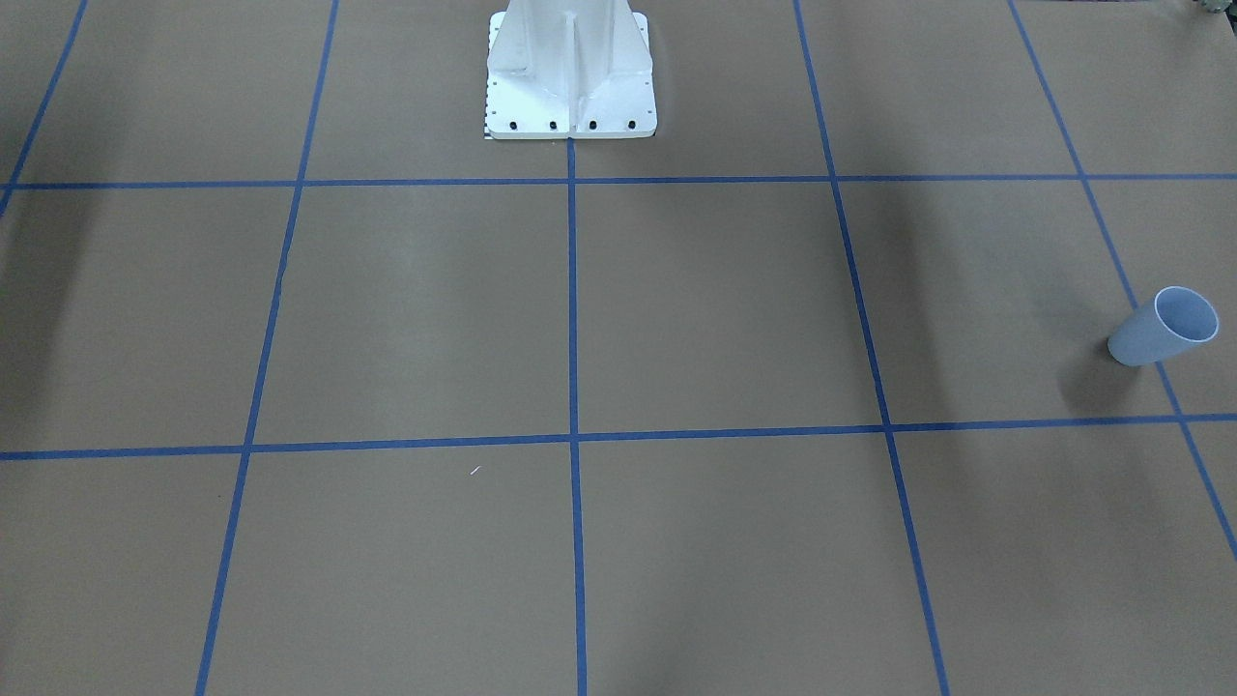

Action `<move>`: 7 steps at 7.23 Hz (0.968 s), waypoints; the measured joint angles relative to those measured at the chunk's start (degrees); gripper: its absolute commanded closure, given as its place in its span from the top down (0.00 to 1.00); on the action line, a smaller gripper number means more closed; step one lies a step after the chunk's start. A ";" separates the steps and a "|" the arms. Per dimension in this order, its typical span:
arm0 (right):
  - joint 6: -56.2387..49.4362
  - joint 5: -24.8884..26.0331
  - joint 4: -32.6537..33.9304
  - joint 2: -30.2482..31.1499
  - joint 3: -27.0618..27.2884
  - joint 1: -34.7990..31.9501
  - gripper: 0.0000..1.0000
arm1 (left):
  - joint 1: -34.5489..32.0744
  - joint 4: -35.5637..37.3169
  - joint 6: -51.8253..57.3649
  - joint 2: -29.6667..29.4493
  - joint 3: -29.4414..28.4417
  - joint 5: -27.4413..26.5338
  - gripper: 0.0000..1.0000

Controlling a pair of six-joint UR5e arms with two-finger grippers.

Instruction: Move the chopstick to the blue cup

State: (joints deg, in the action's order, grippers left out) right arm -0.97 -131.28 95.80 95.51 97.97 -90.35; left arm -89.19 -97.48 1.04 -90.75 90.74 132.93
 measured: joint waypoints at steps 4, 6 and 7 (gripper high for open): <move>0.03 -0.21 0.02 -0.35 0.02 0.00 1.00 | 0.20 -0.06 -0.32 -0.61 0.31 0.10 0.98; 0.00 -0.24 0.08 -0.43 0.01 0.00 1.00 | 0.29 -0.32 -0.09 -1.00 0.42 0.09 0.99; 0.00 -0.23 0.08 -0.47 -0.02 0.00 1.00 | 0.34 -0.26 -0.29 -1.14 0.15 0.14 0.99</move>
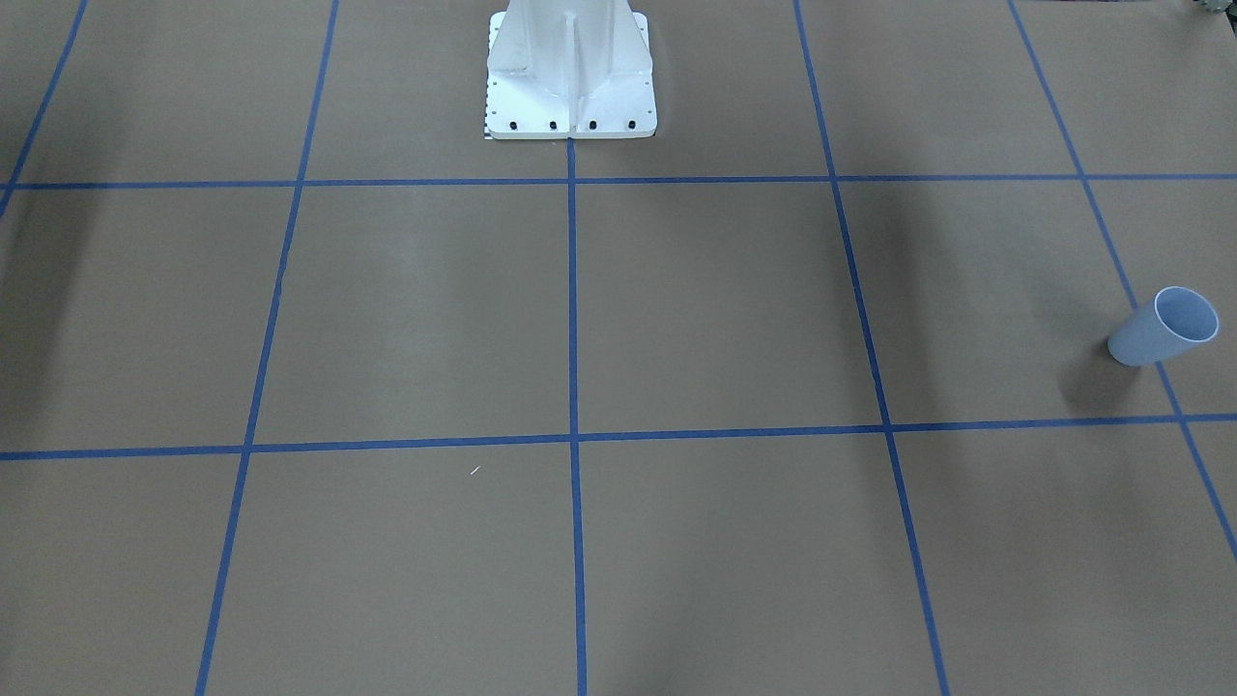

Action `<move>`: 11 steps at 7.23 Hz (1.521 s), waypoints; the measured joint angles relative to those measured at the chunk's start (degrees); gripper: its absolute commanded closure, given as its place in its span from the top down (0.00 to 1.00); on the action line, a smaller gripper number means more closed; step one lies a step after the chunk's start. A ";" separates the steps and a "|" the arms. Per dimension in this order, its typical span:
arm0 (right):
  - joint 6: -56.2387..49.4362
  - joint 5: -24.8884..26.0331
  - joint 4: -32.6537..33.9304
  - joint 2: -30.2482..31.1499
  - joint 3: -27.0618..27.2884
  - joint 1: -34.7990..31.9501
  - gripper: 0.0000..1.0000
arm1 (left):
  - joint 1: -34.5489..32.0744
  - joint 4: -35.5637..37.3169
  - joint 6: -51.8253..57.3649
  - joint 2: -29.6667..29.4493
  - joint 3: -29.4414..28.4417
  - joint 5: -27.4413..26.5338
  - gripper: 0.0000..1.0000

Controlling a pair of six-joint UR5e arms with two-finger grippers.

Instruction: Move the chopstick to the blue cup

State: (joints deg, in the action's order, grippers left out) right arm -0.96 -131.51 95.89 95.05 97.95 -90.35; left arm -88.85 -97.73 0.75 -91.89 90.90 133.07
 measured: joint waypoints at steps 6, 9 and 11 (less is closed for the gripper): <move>0.07 -0.15 0.20 -0.59 0.38 0.07 1.00 | 0.27 -2.98 -7.32 0.77 -3.85 3.27 0.99; 0.09 -0.10 0.43 -1.07 0.19 0.09 1.00 | 2.52 -5.80 -7.69 0.78 -6.33 5.07 0.99; 0.09 -0.37 0.29 -1.09 0.11 0.13 1.00 | 5.87 -7.77 -9.96 0.75 -6.87 5.08 0.98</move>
State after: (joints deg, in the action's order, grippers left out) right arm -0.88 -131.88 96.17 93.96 98.06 -90.23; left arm -82.97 -105.50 -9.21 -91.13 84.03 138.15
